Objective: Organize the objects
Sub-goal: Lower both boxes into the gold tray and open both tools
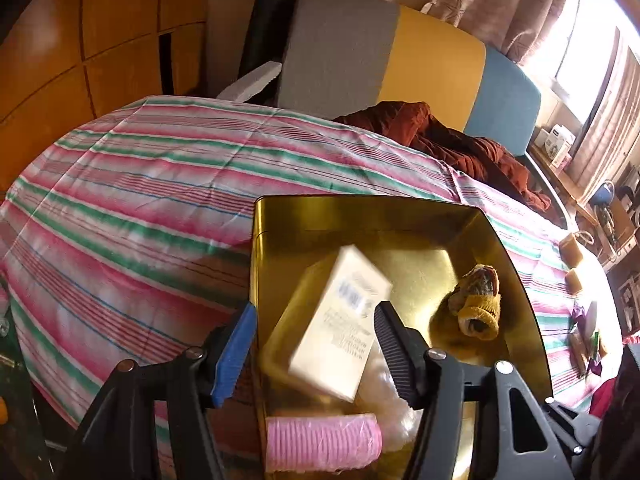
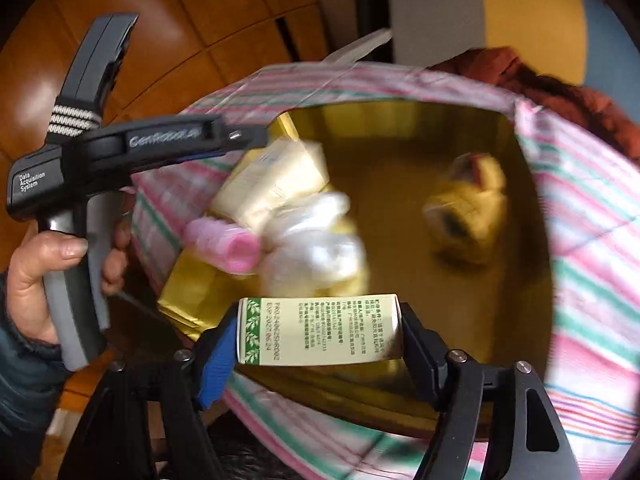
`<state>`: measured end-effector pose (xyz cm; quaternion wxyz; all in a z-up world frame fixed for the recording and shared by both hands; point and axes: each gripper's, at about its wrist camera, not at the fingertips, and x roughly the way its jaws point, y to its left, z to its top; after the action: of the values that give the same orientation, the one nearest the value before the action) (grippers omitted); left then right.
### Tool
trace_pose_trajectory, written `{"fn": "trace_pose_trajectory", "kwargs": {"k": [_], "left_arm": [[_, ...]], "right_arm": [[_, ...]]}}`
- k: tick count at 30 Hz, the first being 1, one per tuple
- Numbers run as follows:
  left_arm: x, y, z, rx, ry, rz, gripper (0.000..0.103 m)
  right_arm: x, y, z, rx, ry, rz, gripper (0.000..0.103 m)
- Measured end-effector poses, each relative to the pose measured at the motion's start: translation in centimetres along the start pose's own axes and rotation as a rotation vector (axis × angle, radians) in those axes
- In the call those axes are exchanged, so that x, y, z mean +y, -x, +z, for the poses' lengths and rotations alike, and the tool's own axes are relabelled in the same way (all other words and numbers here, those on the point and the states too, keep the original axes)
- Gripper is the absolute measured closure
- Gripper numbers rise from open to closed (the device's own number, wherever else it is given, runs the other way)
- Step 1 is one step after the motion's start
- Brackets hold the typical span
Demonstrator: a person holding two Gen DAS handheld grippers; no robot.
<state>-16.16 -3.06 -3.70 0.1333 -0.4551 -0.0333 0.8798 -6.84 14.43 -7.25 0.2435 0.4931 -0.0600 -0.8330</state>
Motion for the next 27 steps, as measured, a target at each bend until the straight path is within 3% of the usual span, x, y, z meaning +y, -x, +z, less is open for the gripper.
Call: {"fn": "trace_pose_trajectory", "kwargs": {"k": [6,10,16,23,27], "left_arm": [[0.7,1.9,-1.2,-0.034,0.026,0.004,0.041],[0.4,3.9,-2.4,-0.077,0.032,0.02,0.041],[-0.8,5.8,-4.1,-0.125,0.036,0.065,0.041],[-3.4,7.5,-6.8,-0.187,-0.027,0.159,0.04],[-4.9,7.9,-7.6,-0.192,-0.056,0.162,0.04]], "right_arm": [[0.6,-0.2,-0.6,0.0,-0.01,0.119,0.014],[0.2,0.3,-1.1,-0.012,-0.024,0.11,0.011],[-0.2,1.9,-1.9,-0.055,-0.014,-0.01,0.002],[-0.6,4.2,-1.6,-0.159,-0.009,-0.18,0.0],[-0.7,5.3,-1.9,-0.199,0.004,-0.259,0.0]]}}
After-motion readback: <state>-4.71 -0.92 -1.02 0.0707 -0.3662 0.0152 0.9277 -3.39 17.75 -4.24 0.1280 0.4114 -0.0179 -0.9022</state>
